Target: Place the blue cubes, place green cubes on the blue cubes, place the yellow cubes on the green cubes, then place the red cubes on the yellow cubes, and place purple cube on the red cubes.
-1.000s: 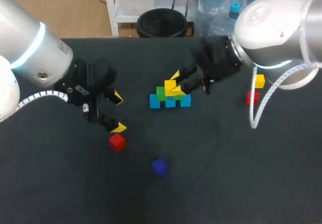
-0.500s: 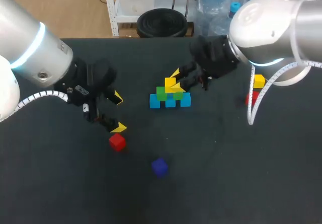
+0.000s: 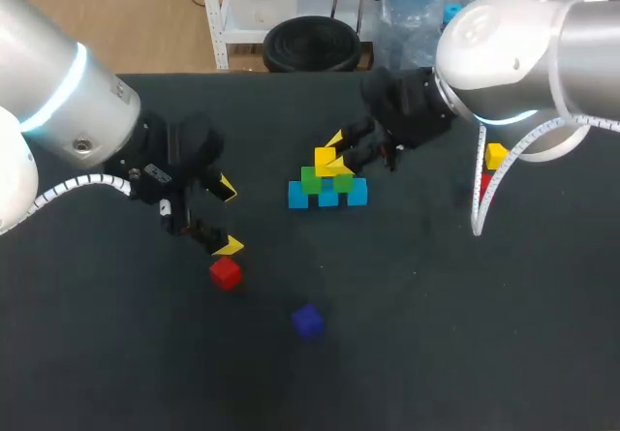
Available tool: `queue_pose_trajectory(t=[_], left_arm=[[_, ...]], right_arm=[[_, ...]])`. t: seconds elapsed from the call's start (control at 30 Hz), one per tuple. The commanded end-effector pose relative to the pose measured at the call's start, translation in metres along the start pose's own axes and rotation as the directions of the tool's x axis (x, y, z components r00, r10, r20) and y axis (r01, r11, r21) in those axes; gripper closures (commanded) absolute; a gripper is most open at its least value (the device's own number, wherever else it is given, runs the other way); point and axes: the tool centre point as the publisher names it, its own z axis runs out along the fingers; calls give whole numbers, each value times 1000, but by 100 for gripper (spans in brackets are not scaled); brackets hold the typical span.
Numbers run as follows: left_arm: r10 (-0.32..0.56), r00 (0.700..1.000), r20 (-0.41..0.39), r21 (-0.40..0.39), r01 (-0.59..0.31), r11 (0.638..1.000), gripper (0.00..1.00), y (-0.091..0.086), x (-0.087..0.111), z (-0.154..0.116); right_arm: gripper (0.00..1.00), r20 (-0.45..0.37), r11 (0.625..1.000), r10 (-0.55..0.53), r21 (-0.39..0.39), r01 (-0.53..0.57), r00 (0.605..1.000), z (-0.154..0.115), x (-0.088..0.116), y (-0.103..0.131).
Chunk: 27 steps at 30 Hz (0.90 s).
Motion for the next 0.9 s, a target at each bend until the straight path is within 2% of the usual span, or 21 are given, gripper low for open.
queue_pose_trajectory(t=[0.03,0.9], left_arm=[[4,1000,5,3,-4,1000,0,1,1,0],[4,1000,5,3,-4,1000,0,1,1,0]], right_arm=[[100,-1,1000,2,-6,-2,1000,2,1,-4],[100,-3,1000,17,-11,-17,1000,6,7,-10]])
